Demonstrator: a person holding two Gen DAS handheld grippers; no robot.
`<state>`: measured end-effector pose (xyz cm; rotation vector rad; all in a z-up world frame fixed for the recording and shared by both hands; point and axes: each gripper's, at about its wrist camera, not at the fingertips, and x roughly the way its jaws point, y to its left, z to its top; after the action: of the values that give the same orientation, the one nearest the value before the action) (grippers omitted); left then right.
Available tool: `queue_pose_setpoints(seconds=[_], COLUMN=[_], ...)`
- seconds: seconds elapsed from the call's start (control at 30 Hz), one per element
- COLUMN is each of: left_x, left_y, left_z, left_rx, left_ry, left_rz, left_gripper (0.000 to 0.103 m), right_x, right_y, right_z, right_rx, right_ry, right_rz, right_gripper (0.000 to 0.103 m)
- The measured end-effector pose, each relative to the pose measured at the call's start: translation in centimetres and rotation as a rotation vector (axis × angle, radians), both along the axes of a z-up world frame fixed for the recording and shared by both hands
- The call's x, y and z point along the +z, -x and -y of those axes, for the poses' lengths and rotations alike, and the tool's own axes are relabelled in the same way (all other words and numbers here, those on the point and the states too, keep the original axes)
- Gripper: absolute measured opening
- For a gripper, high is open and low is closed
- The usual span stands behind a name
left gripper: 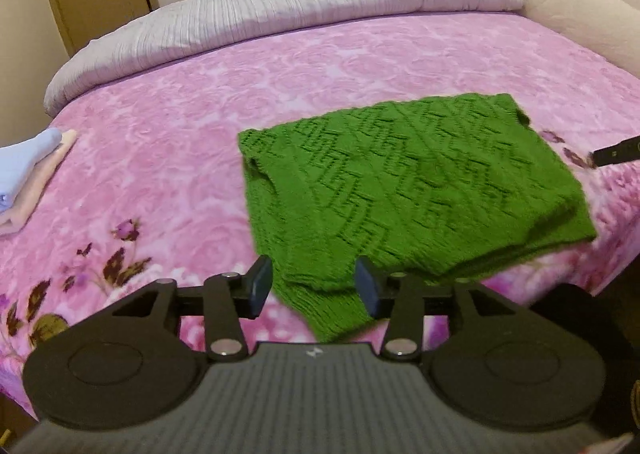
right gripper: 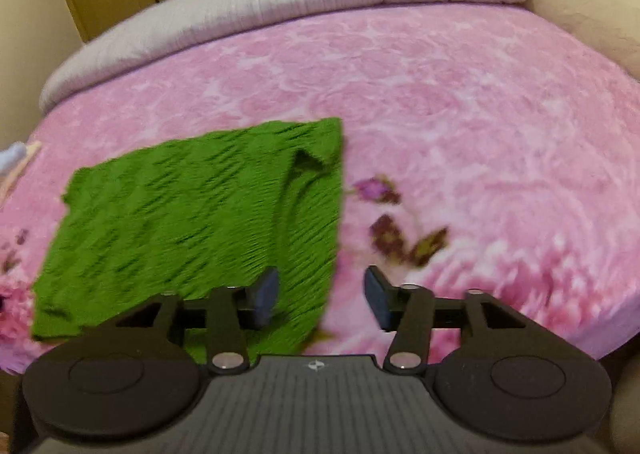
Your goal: Fold clothes
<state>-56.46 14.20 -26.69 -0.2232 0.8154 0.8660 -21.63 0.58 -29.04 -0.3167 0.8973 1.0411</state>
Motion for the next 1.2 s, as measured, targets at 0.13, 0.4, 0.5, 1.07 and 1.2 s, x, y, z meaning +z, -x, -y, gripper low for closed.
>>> queue_pose_setpoints(seconds=[0.13, 0.4, 0.5, 1.07, 1.2], left_x=[0.1, 0.8, 0.8, 1.8, 1.6], left_y=[0.4, 1.5, 1.9, 3.1, 2.9], left_z=[1.2, 3.2, 3.9, 6.0, 5.9], left_rx=[0.012, 0.019, 0.018, 0.041, 0.037], left_ry=[0.003, -0.021, -0.027, -0.057, -0.055], left_rz=[-0.007, 0.016, 0.017, 0.031, 0.023], left_gripper=[0.043, 0.05, 0.05, 0.055, 0.055], right_x=[0.8, 2.1, 2.4, 4.6, 4.3], right_y=[2.3, 6.2, 7.2, 10.6, 10.5], right_z=[1.6, 4.3, 4.9, 6.5, 6.4], right_rx=[-0.011, -0.026, -0.018, 0.039, 0.035], right_ry=[-0.038, -0.094, -0.085, -0.126, -0.117], right_rz=[-0.016, -0.041, -0.031, 0.004, -0.002], right_gripper=[0.061, 0.068, 0.069, 0.074, 0.074])
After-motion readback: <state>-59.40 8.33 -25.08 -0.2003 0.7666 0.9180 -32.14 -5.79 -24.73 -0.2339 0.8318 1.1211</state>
